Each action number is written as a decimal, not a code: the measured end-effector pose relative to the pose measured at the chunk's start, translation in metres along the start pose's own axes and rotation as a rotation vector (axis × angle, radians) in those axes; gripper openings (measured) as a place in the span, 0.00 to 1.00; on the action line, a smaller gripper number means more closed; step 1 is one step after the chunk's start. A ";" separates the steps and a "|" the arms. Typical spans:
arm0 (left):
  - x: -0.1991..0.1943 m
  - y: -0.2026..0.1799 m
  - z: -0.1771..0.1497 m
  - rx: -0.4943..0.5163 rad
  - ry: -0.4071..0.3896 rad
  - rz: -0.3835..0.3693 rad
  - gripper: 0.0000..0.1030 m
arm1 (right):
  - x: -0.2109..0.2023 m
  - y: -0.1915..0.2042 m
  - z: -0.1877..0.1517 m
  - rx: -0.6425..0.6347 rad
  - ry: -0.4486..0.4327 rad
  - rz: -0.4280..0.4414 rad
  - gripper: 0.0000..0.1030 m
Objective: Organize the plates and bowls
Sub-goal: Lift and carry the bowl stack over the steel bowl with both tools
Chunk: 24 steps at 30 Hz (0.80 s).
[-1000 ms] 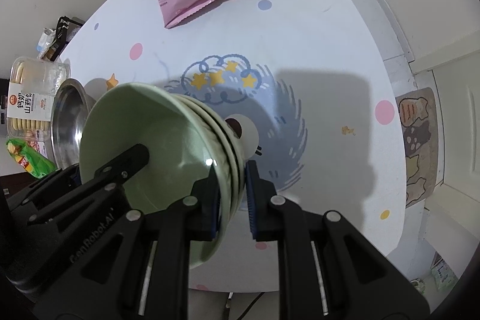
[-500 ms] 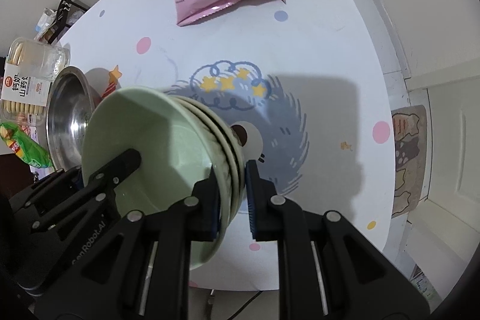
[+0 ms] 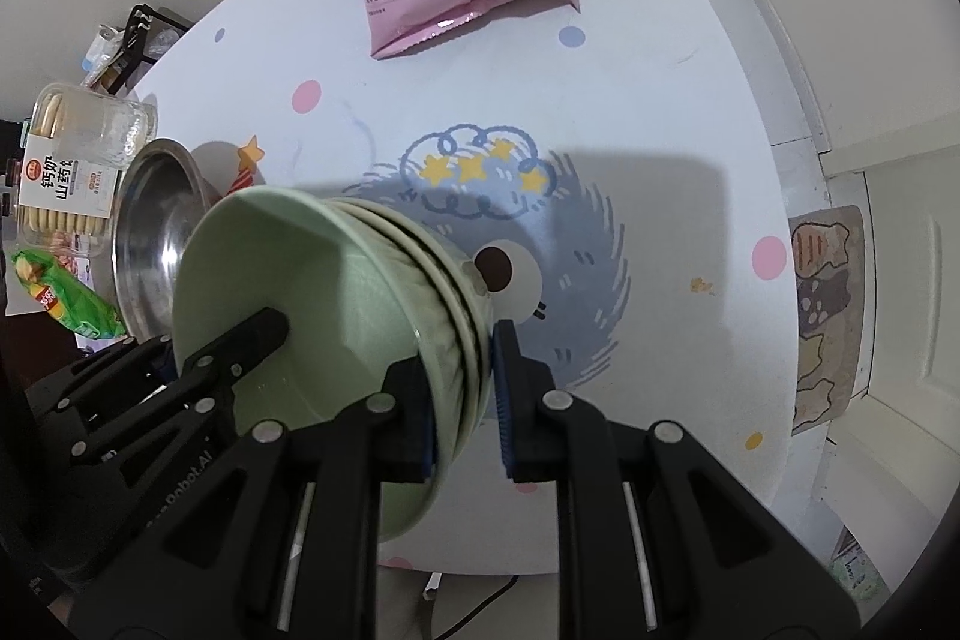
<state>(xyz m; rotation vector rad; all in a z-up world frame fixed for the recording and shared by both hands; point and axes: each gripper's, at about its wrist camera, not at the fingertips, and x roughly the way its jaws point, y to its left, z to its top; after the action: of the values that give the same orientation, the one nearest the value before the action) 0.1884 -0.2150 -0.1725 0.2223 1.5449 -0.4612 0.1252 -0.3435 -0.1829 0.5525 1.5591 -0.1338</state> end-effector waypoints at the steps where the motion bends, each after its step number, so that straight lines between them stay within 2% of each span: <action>1: -0.002 -0.001 0.000 0.001 -0.001 0.000 0.14 | -0.002 0.001 0.000 -0.001 -0.003 -0.002 0.18; 11: -0.051 0.000 0.001 0.017 -0.069 0.007 0.14 | -0.043 0.022 0.007 -0.069 -0.070 -0.037 0.18; 20: -0.097 0.027 -0.003 -0.033 -0.132 0.020 0.14 | -0.073 0.070 0.015 -0.170 -0.088 -0.064 0.18; 24: -0.115 0.053 -0.008 -0.077 -0.168 0.036 0.14 | -0.081 0.100 0.016 -0.241 -0.120 -0.064 0.18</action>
<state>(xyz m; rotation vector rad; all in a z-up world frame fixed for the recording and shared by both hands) 0.2079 -0.1478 -0.0670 0.1480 1.3890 -0.3819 0.1796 -0.2842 -0.0810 0.3001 1.4515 -0.0261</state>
